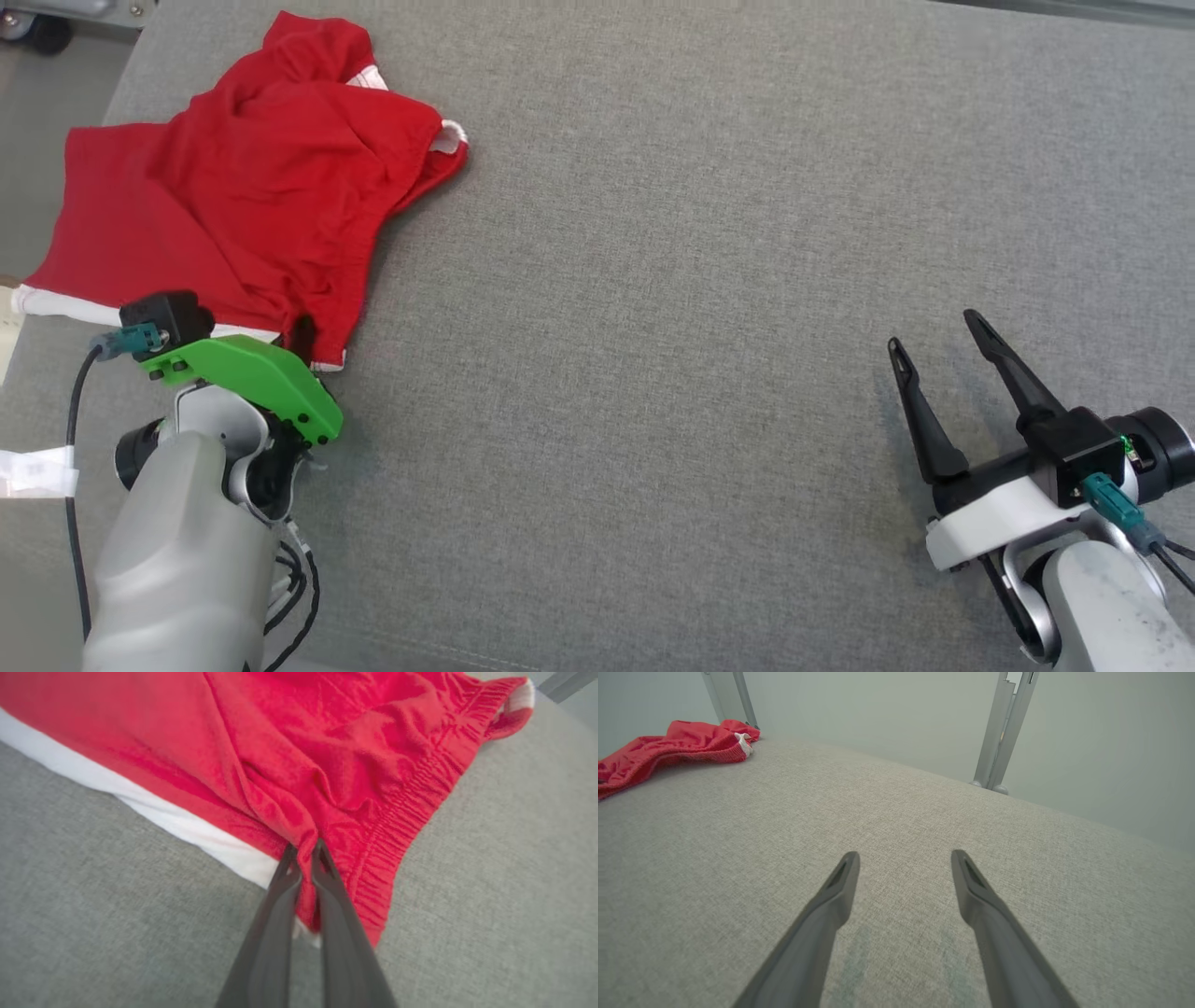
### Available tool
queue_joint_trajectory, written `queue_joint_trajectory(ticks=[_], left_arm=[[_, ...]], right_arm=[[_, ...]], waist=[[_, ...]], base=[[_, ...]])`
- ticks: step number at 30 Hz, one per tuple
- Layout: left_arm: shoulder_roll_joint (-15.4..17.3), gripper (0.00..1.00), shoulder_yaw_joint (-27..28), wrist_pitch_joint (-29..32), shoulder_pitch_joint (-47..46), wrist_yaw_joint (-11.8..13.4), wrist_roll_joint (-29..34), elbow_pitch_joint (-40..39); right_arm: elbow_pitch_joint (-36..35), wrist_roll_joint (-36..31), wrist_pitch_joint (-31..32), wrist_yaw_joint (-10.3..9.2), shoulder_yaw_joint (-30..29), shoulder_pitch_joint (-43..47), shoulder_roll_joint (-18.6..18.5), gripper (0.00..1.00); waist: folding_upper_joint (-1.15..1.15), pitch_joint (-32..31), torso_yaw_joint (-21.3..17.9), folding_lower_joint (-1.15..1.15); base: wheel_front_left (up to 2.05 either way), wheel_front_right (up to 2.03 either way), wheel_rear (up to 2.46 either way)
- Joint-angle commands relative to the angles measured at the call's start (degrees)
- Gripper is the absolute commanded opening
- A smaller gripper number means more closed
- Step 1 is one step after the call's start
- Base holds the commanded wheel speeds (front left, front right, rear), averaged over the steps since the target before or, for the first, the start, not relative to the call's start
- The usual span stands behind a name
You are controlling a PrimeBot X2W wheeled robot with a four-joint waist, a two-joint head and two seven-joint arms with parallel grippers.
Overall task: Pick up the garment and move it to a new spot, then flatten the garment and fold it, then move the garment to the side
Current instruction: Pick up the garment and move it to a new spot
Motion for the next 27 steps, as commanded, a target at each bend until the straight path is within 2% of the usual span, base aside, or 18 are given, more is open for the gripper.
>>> queue_joint_trajectory(ticks=[1,5,8,9,14,21,27], left_arm=[[0.69,0.0,-0.84,-0.36,1.18,-0.25,-2.02,-3.11],[1.83,0.0,-2.99,-0.07,3.52,-0.23,-5.17,-10.66],[3.52,0.0,-4.46,0.46,5.65,-0.23,-8.12,-19.69],[4.77,0.0,-5.23,1.35,7.38,-0.23,-9.29,-25.48],[6.46,0.0,-7.24,5.8,11.37,0.02,-10.91,-40.76],[5.1,0.0,-11.47,12.59,15.09,2.44,-12.38,-61.3],[2.53,0.0,-14.94,16.62,16.75,5.01,-14.46,-73.91]], right_arm=[[0.2,0.35,-0.17,-0.09,-0.05,0.76,0.46,1.0],[0.52,0.54,-0.17,-0.09,0.15,1.32,1.67,1.0],[0.81,0.75,-0.16,-0.09,0.11,1.53,2.64,1.0],[0.83,1.05,-0.17,-0.09,0.08,1.63,3.48,1.0],[0.86,1.48,-0.16,-0.09,-0.11,1.45,5.53,1.0],[0.92,2.05,-0.17,-0.09,-0.53,1.45,7.9,1.0],[0.61,2.48,-0.17,-0.09,-1.27,1.62,9.24,1.0]], waist=[[0.0,-1.78,0.17,0.0],[0.0,-2.97,-0.11,0.0],[0.0,-3.79,-0.78,0.0],[0.0,-4.31,-1.54,0.0],[0.0,-5.19,-4.56,0.0],[0.0,-5.49,-10.4,0.0],[0.0,-5.68,-15.89,0.0]], base=[[0.0,0.0,0.0],[0.0,0.0,0.0],[0.0,0.0,0.0],[0.0,0.0,0.0],[0.0,0.0,0.0],[0.0,0.0,0.0],[0.0,0.0,0.0]])
